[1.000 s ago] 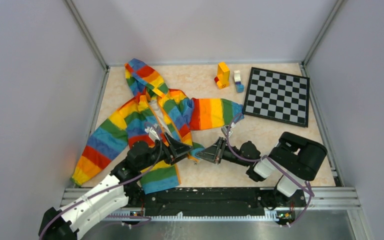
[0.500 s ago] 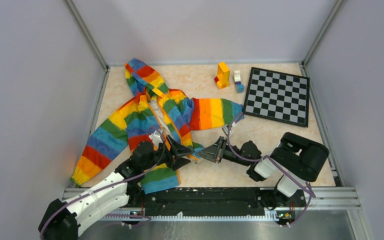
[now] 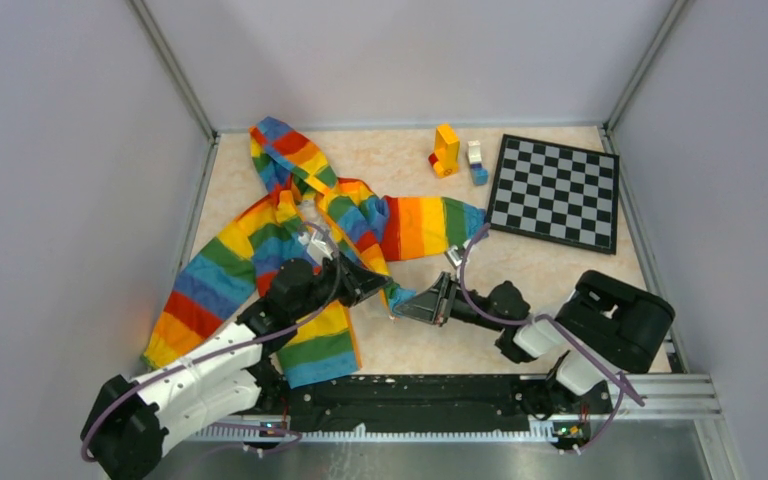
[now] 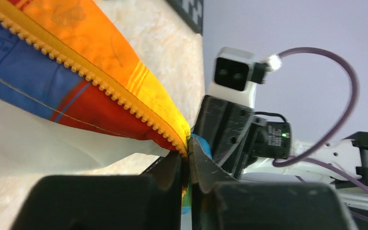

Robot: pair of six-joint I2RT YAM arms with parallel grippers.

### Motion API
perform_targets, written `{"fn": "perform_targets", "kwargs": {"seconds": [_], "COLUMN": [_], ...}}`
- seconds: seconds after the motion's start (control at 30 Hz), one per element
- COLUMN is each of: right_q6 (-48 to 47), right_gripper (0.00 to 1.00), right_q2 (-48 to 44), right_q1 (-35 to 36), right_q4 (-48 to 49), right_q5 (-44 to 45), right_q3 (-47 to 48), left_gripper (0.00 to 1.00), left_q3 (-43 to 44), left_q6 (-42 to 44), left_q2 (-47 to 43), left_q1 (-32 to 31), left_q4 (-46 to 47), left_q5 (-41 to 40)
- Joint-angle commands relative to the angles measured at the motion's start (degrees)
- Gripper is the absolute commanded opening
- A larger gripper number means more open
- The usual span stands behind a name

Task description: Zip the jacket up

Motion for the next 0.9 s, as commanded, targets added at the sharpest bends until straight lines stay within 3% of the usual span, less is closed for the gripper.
{"fn": "perform_targets", "kwargs": {"seconds": [0.0,0.1,0.23,0.37,0.53,0.67,0.87], "right_q6": [-4.91,-10.12,-19.50,-30.66,-39.38,-42.75,-45.02], "right_gripper": [0.00,0.06,0.18,0.40,0.59,0.61,0.63], "right_q2": [-2.32,-3.65,-6.05,-12.34,-21.54,-25.19,-28.05], "right_q1": [-1.39,-2.99,-4.03,-4.17,-4.02,-2.17,6.55], "right_q4": [-2.30,-12.04,-23.45,-43.19,-57.64,-69.51,-84.95], "right_q5": [-4.10,-8.69,-13.01,-9.66,-4.44,0.08,17.34], "right_q3": [0.28,2.75,6.61,9.83,11.54,15.53,25.33], "left_gripper": [0.00,0.00,0.00,0.00,0.00,0.00,0.00], "left_q3": [9.27,13.06,13.92,14.50,14.32,15.82,18.68], "left_q6": [13.11,17.27,15.25,14.08,13.55,13.68,12.87], "left_q2": [0.15,1.72,4.07,5.56,6.19,7.74,9.82], "left_q1": [-0.02,-0.02,0.41,0.42,0.42,0.42,0.37], "left_q4": [-4.86,-11.14,-13.34,-13.94,-12.72,-13.89,-17.82], "left_q5": [-1.77,-1.72,-1.05,-1.17,-1.02,-0.66,-0.42]}}
